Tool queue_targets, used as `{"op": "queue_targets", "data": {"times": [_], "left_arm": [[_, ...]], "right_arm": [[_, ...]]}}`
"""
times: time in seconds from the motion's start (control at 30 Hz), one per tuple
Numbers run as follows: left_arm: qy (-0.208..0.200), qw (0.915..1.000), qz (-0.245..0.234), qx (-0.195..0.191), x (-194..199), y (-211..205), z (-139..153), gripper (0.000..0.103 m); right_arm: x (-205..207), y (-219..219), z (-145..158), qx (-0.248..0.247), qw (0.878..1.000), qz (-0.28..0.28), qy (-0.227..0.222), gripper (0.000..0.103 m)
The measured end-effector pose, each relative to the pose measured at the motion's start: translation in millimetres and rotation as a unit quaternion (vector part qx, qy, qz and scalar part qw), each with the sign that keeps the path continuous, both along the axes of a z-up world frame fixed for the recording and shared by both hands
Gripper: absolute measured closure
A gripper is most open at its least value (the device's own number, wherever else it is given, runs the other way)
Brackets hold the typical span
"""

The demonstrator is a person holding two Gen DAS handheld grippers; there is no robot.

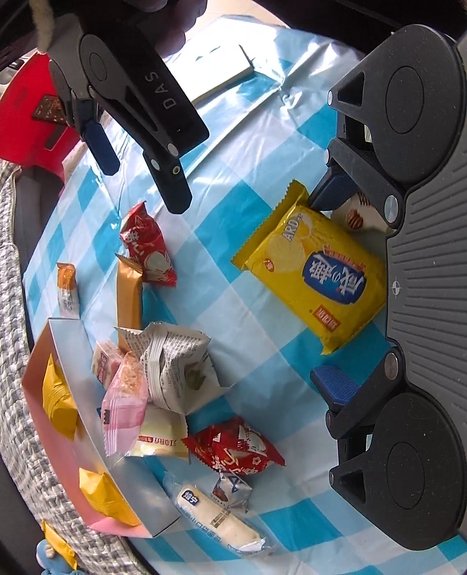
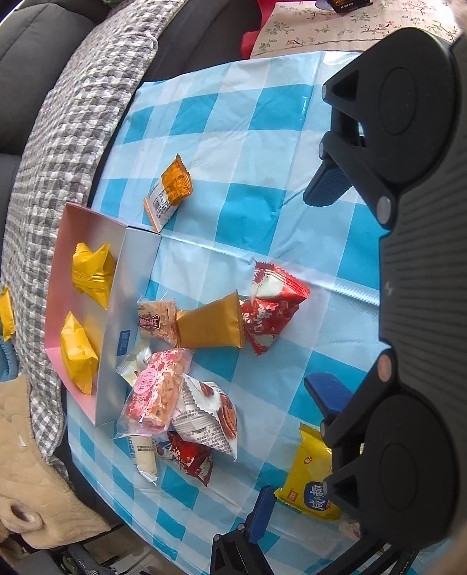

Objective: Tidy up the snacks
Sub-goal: 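Grasp the yellow chip bag with the blue label with the left tool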

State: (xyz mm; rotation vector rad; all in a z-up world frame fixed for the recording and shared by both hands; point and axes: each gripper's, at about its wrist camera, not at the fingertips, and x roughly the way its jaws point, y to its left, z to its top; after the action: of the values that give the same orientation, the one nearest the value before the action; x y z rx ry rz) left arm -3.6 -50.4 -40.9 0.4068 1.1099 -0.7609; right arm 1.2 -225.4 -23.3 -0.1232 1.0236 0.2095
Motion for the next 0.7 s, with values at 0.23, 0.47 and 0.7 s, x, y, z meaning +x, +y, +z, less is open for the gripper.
{"op": "queue_targets", "data": {"times": [0.23,0.47,0.7], "left_arm": [[-0.019,0.9985,0.047,0.020,14.1,7.8,-2.1,0.016],[-0.014,0.9965,0.082,0.007,23.2,16.2,1.8,0.036],[-0.012,0.9950,0.099,0.000,25.0,17.4,3.5,0.050]], "right_arm": [[7.8,-2.6,-6.5,-0.005,1.000,-0.005,0.008,0.004],[15.7,-5.0,-9.9,0.003,1.000,-0.011,0.007,0.006],[23.5,-1.7,-14.7,-0.005,1.000,-0.005,0.001,0.014]]}}
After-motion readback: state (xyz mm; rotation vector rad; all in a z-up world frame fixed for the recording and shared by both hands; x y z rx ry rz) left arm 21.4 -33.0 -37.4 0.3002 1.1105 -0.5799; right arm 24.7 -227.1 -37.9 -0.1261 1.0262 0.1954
